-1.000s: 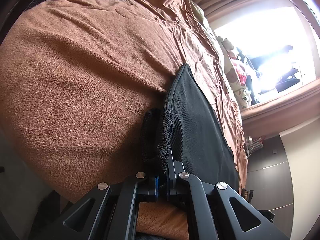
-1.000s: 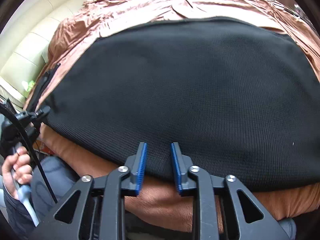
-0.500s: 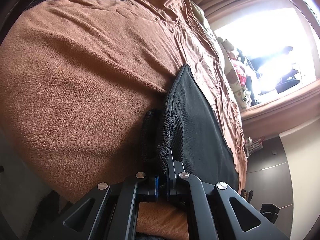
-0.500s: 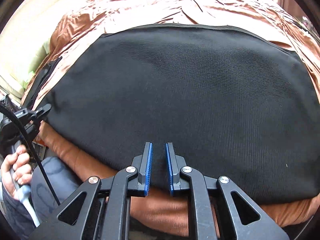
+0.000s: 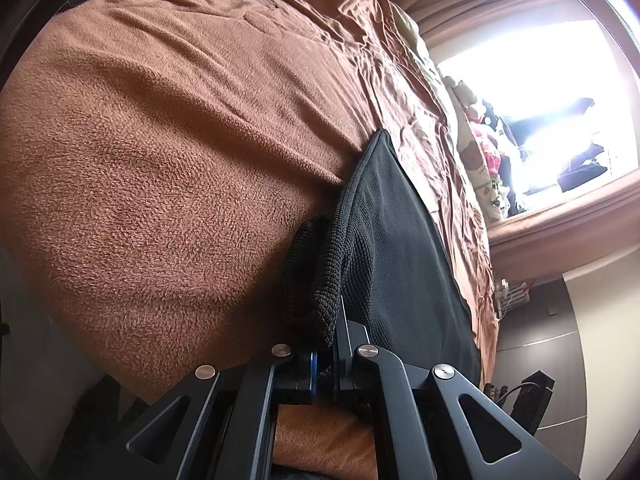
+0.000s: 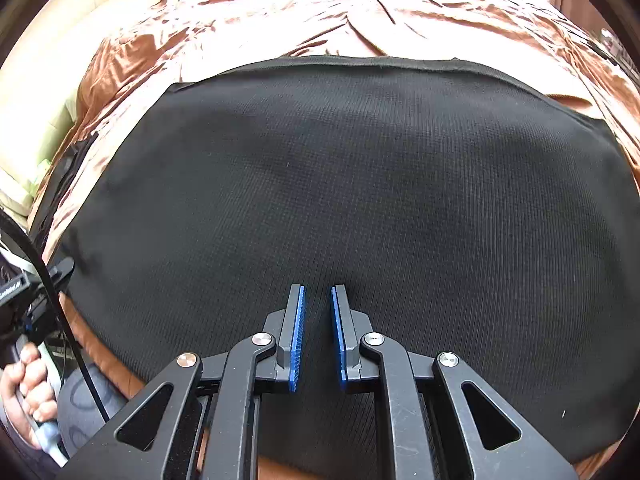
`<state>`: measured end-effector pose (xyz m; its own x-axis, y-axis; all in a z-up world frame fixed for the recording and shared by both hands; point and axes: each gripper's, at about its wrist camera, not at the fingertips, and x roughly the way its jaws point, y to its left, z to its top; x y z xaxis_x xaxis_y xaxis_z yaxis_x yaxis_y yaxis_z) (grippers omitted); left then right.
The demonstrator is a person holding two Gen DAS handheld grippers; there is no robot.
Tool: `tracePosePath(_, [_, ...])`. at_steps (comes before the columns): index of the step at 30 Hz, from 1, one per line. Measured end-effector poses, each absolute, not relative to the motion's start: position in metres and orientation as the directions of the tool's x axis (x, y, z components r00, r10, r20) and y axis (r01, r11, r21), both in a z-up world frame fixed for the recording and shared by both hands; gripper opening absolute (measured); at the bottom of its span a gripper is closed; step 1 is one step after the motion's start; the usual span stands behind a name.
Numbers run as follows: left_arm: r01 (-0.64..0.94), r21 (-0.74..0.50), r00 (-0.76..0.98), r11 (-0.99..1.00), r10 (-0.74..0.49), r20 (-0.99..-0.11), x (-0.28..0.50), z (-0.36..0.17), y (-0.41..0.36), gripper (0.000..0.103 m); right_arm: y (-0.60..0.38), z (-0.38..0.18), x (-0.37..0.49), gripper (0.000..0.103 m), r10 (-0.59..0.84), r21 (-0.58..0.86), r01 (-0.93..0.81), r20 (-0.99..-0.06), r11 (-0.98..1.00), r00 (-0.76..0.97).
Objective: Fold small clothes
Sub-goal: 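Lift the folded shirt off the blanket with the left gripper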
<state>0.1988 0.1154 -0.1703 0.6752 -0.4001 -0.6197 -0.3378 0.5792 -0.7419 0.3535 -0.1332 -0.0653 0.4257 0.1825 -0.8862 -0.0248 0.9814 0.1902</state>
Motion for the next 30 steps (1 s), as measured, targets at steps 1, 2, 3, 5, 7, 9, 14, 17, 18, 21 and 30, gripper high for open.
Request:
tracePosePath(1, [-0.339,-0.740,0.675,0.580,-0.398,-0.621,0.199,-0.170,0.115,0.004,-0.134,-0.065,0.358,0.010,0.180,0.188,-0.023,-0.887,0.982,0.426])
tracePosePath(2, [-0.340,-0.739,0.675,0.581,-0.396,-0.622,0.199,-0.170,0.114,0.004,-0.134,-0.066,0.363,0.010,0.177,0.185,-0.023,-0.887,0.982,0.426])
tracePosePath(3, [-0.342,-0.737,0.676,0.583,-0.393,-0.624,0.200,-0.169,0.113,0.004,-0.134,-0.066,0.367,0.010,0.175,0.183,-0.023,-0.888,0.983,0.426])
tracePosePath(5, [-0.345,-0.735,0.675,0.584,-0.389,-0.627,0.200,-0.169,0.113,0.004,-0.135,-0.067,0.377,0.010,0.170,0.178,-0.020,-0.889,0.984,0.426])
tracePosePath(7, [-0.350,-0.733,0.674,0.583,-0.387,-0.630,0.200,-0.169,0.113,0.004,-0.135,-0.069,0.386,0.010,0.166,0.177,-0.015,-0.890,0.984,0.425])
tracePosePath(9, [-0.358,-0.730,0.671,0.583,-0.383,-0.635,0.201,-0.170,0.113,0.004,-0.136,-0.070,0.394,0.010,0.166,0.178,-0.013,-0.889,0.984,0.427])
tracePosePath(14, [-0.371,-0.727,0.670,0.577,-0.376,-0.640,0.201,-0.172,0.114,0.004,-0.135,-0.073,0.416,0.010,0.157,0.173,-0.001,-0.890,0.985,0.428])
tracePosePath(17, [-0.375,-0.724,0.671,0.579,-0.370,-0.643,0.202,-0.172,0.113,0.004,-0.133,-0.073,0.429,0.010,0.149,0.164,-0.004,-0.889,0.986,0.433])
tracePosePath(18, [-0.377,-0.722,0.671,0.580,-0.367,-0.645,0.202,-0.172,0.112,0.004,-0.132,-0.073,0.433,0.010,0.147,0.161,-0.004,-0.889,0.987,0.434])
tracePosePath(21, [-0.379,-0.718,0.669,0.584,-0.363,-0.648,0.204,-0.172,0.111,0.004,-0.131,-0.075,0.447,0.010,0.139,0.154,-0.002,-0.890,0.988,0.435])
tracePosePath(30, [-0.387,-0.703,0.650,0.596,-0.365,-0.667,0.211,-0.173,0.109,0.004,-0.128,-0.083,0.484,0.010,0.082,0.104,0.027,-0.893,0.994,0.442])
